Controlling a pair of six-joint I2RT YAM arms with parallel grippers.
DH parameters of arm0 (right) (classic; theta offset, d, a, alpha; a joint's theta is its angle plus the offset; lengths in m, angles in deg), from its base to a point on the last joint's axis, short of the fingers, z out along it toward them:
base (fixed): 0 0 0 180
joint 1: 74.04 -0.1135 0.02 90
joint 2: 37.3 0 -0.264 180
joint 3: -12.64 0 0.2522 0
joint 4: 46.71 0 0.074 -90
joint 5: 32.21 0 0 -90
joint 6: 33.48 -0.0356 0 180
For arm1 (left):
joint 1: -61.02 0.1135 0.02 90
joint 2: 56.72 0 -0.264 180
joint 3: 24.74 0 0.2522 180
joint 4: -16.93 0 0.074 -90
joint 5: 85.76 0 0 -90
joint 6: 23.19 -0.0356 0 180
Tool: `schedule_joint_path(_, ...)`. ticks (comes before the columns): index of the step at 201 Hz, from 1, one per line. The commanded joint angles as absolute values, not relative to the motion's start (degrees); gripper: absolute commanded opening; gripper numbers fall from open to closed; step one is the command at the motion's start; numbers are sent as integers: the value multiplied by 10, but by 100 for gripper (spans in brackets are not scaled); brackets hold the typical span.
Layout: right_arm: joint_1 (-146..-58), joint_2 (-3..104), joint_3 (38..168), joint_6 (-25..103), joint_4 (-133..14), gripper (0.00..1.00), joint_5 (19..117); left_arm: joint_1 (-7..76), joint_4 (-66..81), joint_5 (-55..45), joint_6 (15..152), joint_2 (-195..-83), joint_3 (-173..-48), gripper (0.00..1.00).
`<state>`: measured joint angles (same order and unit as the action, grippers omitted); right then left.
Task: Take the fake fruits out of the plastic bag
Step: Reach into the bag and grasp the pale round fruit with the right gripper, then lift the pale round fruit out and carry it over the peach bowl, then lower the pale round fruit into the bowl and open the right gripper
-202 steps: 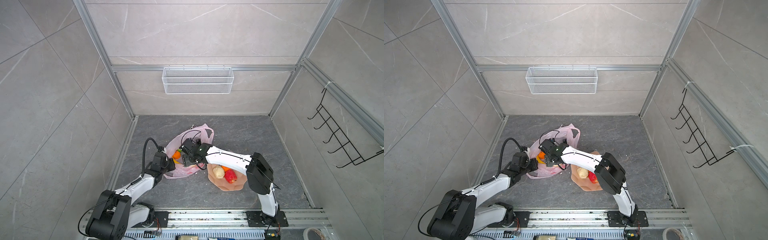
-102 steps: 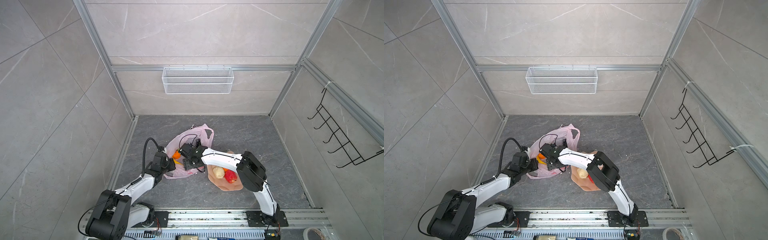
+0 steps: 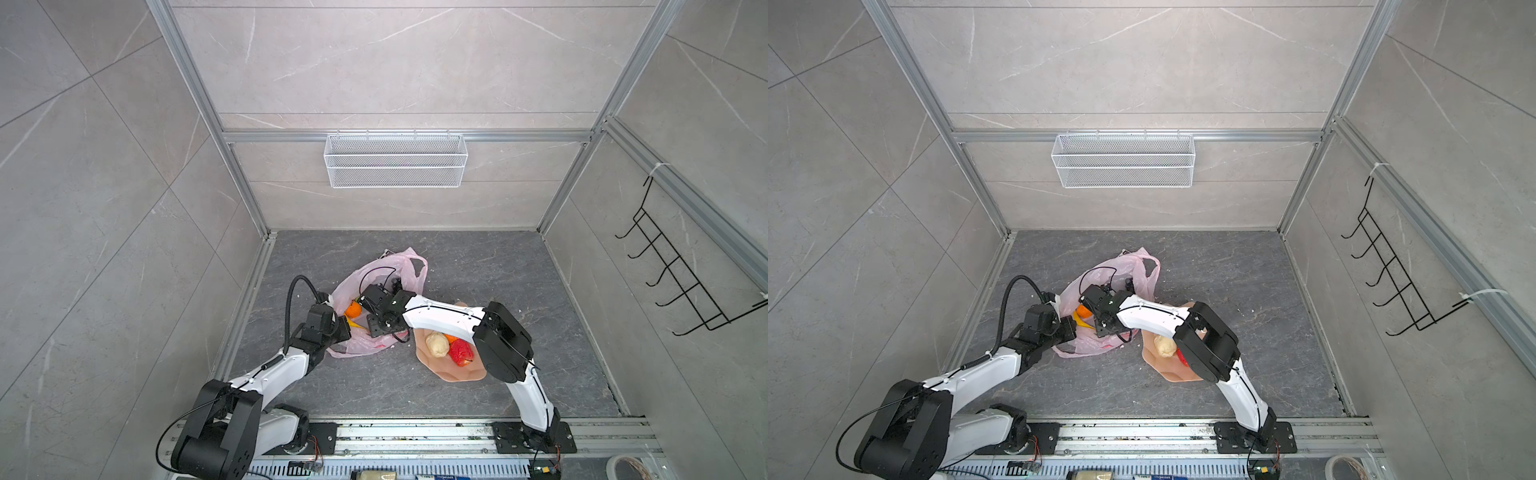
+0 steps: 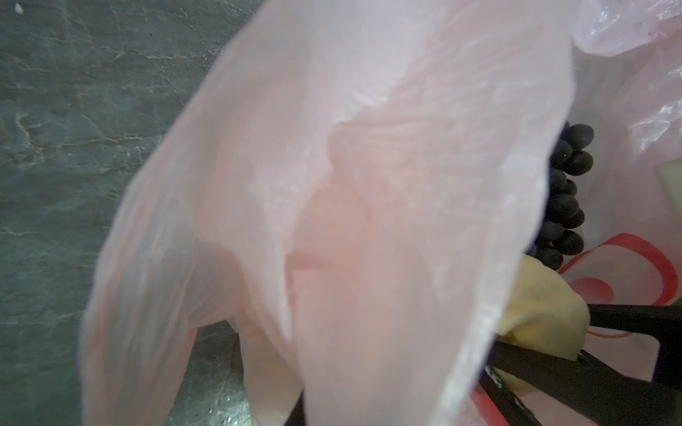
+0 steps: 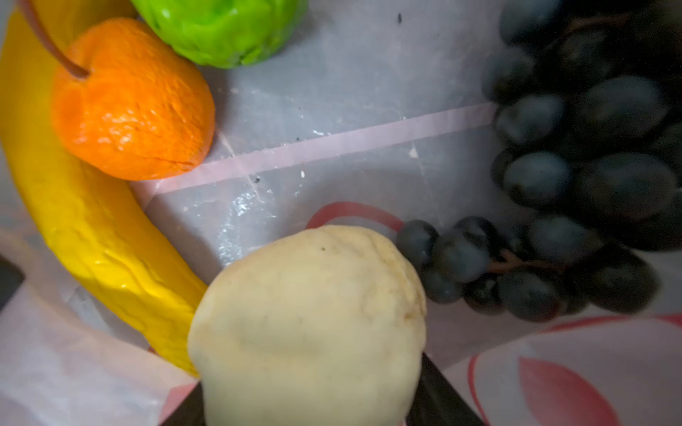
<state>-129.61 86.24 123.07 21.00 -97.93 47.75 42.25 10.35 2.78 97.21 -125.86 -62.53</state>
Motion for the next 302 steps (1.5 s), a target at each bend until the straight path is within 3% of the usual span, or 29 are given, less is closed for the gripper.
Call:
schedule_joint_path(1, -1294, 810, 1234, 228, -966, 61, 466, 419, 101, 37, 960, -1258, -647, 8)
schedule_joint_path(101, -1295, 747, 1210, 239, -977, 59, 449, 419, 99, 39, 959, -1256, -647, 8)
schedule_joint_path(216, -1233, 499, 982, 195, -1137, 60, 325, 419, 98, 40, 958, -1256, -648, 8)
schedule_joint_path(302, -1190, 501, 922, 150, -1235, 59, 264, 419, 100, 39, 959, -1263, -648, 8)
